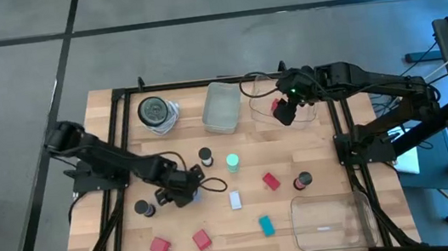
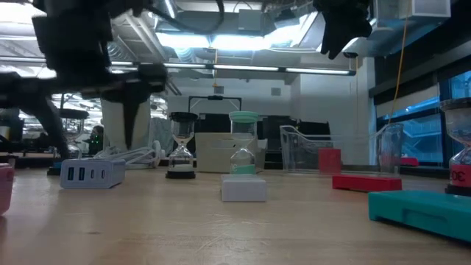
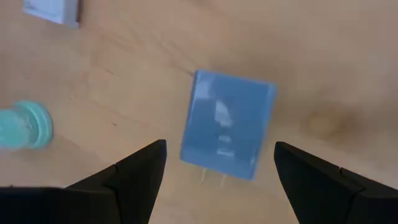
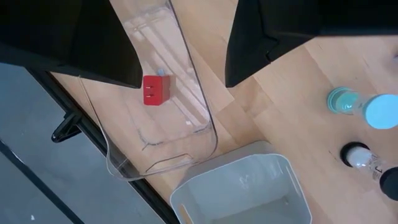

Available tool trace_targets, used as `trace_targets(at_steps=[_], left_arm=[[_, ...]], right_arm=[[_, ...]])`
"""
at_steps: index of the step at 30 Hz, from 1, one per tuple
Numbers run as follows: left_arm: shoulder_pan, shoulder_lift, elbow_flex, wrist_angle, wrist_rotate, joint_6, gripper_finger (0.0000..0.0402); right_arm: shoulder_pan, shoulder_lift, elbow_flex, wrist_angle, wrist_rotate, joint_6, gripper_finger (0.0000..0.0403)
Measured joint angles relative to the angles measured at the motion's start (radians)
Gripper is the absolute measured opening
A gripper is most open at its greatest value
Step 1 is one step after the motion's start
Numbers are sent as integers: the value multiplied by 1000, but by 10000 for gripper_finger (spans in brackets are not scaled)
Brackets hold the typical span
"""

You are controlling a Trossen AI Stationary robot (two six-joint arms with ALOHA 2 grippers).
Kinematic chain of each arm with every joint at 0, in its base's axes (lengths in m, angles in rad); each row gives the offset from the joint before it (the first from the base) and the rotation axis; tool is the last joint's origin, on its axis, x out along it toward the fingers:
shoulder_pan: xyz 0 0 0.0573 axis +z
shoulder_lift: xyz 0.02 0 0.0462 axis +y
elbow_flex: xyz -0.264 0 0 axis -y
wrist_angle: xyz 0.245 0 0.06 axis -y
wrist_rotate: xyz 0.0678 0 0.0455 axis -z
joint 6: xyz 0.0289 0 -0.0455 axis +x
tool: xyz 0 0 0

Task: Pick & Place Office items
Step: Put the blue charger adapter into the top transparent bin

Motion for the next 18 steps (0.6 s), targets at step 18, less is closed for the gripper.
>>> trace_targets(at_steps=[18], left_arm=[[-27,175,112,-95,-28,-28,219]], right_arm=[[0,0,0,-1,0,-31,233]])
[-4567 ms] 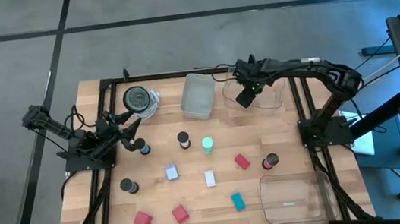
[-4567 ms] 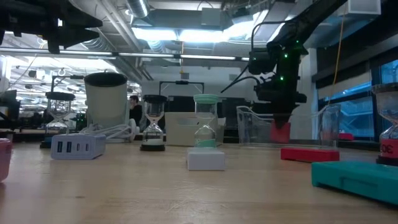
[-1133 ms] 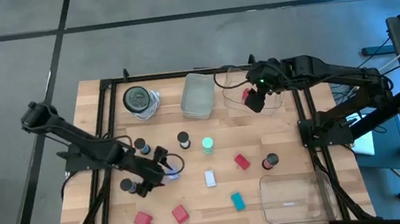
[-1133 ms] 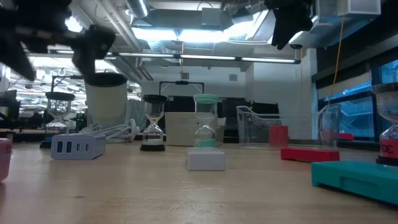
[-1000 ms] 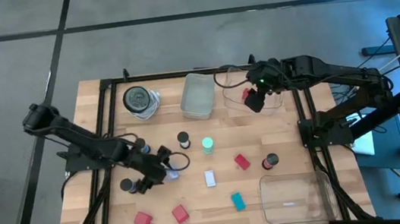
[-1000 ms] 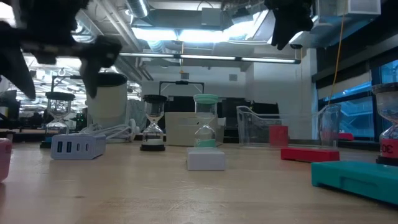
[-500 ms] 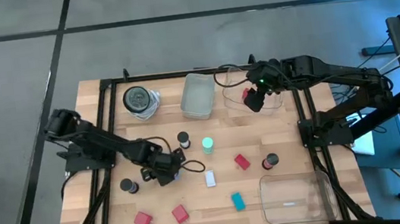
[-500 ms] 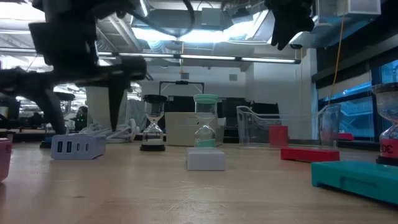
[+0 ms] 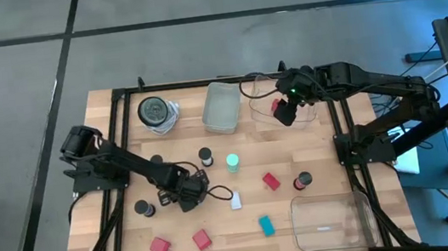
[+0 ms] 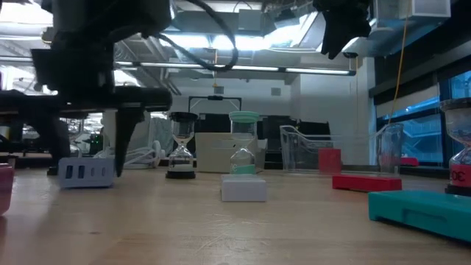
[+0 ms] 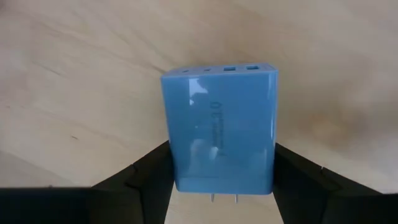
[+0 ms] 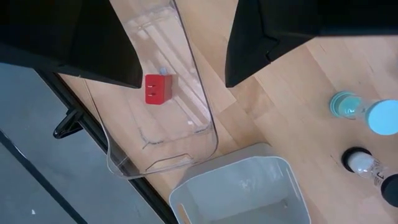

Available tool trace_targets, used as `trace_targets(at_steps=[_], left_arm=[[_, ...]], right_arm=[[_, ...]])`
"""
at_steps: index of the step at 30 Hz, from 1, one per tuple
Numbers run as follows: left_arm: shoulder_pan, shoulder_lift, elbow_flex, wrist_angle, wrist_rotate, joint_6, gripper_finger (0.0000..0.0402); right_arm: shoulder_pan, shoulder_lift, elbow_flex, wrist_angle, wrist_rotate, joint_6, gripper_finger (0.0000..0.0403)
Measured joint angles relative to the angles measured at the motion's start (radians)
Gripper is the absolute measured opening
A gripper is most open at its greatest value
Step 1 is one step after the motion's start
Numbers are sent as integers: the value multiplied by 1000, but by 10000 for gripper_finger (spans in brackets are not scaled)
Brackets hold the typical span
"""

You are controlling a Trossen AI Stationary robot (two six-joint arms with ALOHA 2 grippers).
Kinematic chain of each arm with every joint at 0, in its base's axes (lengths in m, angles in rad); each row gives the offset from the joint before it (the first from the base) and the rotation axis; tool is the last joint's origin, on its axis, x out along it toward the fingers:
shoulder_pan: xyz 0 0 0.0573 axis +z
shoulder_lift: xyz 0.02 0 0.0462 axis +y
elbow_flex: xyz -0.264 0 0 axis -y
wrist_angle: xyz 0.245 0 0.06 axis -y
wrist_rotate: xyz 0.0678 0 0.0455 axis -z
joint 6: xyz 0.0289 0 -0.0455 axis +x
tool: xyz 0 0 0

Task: Pick & Place Office items
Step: Put the blue charger adapter into the top transparent bin

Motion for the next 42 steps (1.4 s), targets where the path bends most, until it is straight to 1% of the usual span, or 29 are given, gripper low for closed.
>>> trace_targets(at_steps=[7,9,13,16,19,21,24,26,29,32,35,37,40,42], left_arm=[[-19,0,60,-3,7,-83,218],[-27,0,77,-7,-25,-116,219],[-35,-1,131,-79,-154,-284,218],[-30,-4,166,-153,-208,-427,218],[-24,-21,180,-170,-262,-521,217],[-24,-39,187,-173,-334,-561,217],[-16,-75,203,-175,-482,-597,217],[-1,-114,224,-175,-562,-631,217],[30,-188,255,-172,-608,-681,217],[69,-267,271,-115,-626,-696,217],[116,-330,271,-14,-665,-685,217],[148,-350,271,54,-679,-629,217],[196,-357,271,180,-666,-527,217],[232,-348,271,261,-665,-491,217]], right_arm=[[0,0,0,-1,16,-1,233],[0,0,0,-1,18,-1,233],[0,0,0,-1,18,-10,233],[0,0,0,0,18,-60,233],[0,0,0,12,17,-90,233],[7,0,0,23,16,-79,233],[16,0,0,39,14,-45,233],[18,0,0,44,-18,-14,233],[14,-1,0,45,-131,44,233],[-11,-3,0,75,-199,76,233],[-24,-3,0,144,-215,74,233],[-28,2,0,226,-226,57,233],[-36,12,0,367,-327,52,233],[-42,18,0,448,-382,56,233]])
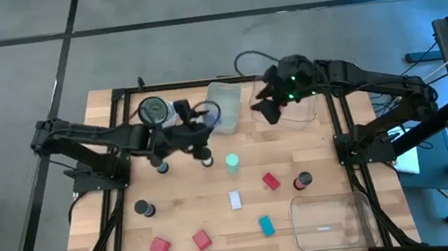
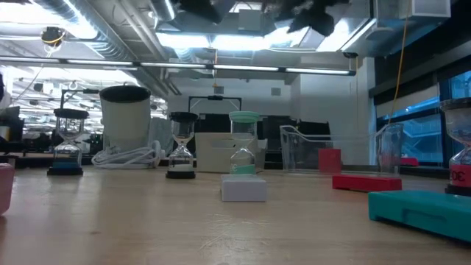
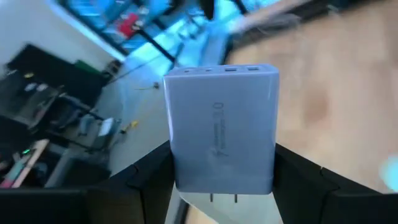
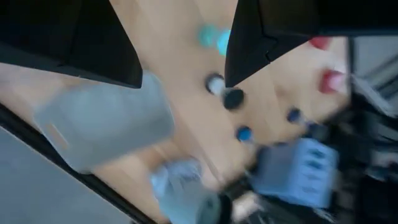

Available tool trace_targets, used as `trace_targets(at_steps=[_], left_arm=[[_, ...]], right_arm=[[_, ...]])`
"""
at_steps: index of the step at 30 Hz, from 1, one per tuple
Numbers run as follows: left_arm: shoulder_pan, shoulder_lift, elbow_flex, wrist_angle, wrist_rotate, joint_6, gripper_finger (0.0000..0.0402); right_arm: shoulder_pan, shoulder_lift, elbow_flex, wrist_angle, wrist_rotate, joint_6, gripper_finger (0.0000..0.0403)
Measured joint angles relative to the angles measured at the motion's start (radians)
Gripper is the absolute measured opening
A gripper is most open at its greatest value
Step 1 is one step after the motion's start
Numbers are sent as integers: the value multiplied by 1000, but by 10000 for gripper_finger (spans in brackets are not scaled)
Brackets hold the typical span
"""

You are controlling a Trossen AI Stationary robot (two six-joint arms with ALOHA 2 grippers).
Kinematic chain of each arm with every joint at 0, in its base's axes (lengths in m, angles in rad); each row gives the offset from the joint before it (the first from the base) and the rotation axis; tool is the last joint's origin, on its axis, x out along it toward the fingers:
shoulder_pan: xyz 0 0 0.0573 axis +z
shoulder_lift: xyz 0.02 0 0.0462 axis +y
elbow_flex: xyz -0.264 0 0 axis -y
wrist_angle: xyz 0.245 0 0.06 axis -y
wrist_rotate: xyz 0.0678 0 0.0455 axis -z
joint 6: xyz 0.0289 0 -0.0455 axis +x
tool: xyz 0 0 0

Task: Pick & Place Office items
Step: Put the blue charger adapter into the top transparent bin

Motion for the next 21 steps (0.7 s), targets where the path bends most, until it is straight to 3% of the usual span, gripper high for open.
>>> trace_targets(at_steps=[7,17,21], left_arm=[[101,80,0,188,-122,79,217],[157,182,0,371,-167,127,217],[175,187,0,406,-147,125,217]], right_arm=[[-18,30,0,152,-7,25,233],[-30,101,0,237,-1,18,284],[-30,129,0,271,76,-50,300]])
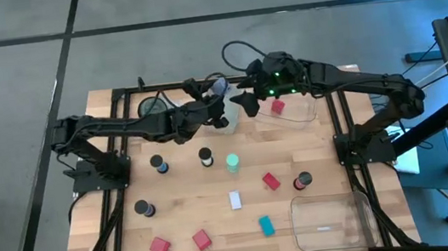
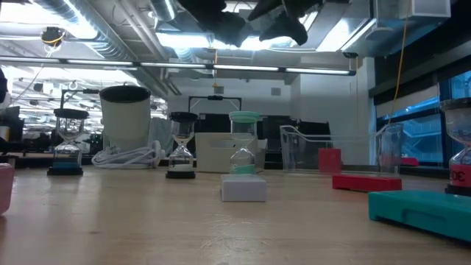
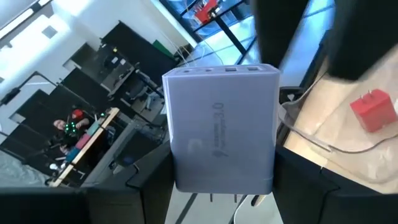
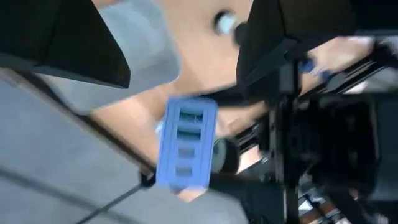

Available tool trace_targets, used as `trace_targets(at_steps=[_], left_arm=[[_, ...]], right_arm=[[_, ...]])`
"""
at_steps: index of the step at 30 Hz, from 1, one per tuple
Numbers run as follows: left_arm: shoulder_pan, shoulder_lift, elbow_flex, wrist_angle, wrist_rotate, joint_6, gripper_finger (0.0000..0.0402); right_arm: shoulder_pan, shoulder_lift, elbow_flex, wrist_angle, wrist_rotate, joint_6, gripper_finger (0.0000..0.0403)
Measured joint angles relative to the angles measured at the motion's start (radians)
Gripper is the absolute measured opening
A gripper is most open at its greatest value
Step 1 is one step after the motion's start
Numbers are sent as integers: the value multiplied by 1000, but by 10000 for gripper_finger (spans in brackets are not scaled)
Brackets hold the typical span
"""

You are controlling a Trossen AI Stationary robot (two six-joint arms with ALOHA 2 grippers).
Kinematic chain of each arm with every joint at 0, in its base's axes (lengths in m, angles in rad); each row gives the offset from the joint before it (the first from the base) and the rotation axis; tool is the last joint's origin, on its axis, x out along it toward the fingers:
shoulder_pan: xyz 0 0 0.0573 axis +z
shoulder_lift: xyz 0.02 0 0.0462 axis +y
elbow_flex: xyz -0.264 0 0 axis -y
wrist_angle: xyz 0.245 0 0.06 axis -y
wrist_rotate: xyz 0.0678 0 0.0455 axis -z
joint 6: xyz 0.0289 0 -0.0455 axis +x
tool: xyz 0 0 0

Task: Pick & Place Office items
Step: Put the blue charger adapter into the top transparent bin

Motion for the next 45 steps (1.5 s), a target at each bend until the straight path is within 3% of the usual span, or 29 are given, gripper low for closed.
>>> trace_targets(at_steps=[8,13,21,29,37,45], left_arm=[[9,2,-1,22,-4,-6,217],[10,2,-1,69,72,-14,217],[10,2,-1,139,143,-2,217],[10,2,-1,139,143,0,217],[10,2,-1,141,130,8,217],[9,2,-1,154,112,11,217]], right_arm=[[0,13,0,66,52,-39,304],[0,13,0,93,120,-56,304],[1,13,0,94,115,-57,294],[2,13,0,97,124,-59,237],[5,13,0,103,113,-13,128],[20,13,1,126,125,-19,124]])
